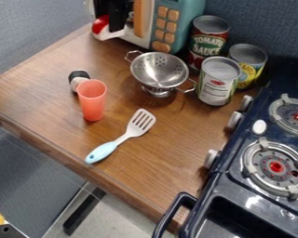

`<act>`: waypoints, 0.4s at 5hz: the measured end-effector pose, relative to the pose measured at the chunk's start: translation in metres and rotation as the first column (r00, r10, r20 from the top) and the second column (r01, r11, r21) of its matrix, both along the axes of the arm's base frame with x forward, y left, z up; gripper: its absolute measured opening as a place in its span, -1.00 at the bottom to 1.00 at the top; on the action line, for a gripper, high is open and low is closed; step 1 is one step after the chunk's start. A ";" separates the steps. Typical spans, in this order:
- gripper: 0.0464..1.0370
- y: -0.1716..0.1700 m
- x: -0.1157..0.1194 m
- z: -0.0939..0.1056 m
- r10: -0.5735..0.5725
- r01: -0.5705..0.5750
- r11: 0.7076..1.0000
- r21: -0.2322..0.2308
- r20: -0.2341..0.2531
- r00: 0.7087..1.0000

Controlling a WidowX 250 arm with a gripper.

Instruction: Pick up the red thing and put it in the bowl

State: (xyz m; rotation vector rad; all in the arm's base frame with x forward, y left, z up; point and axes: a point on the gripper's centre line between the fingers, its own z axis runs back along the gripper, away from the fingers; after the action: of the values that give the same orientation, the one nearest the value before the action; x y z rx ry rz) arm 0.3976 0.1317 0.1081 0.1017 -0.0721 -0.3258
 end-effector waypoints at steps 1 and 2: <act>0.01 -0.020 0.013 0.017 0.000 0.001 0.999 -0.038 0.015 1.000; 0.01 -0.042 0.025 0.008 -0.018 0.014 0.997 -0.076 -0.049 0.999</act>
State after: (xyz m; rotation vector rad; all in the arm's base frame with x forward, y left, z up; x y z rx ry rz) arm 0.4230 0.0900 0.1166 0.0177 -0.0361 -0.3408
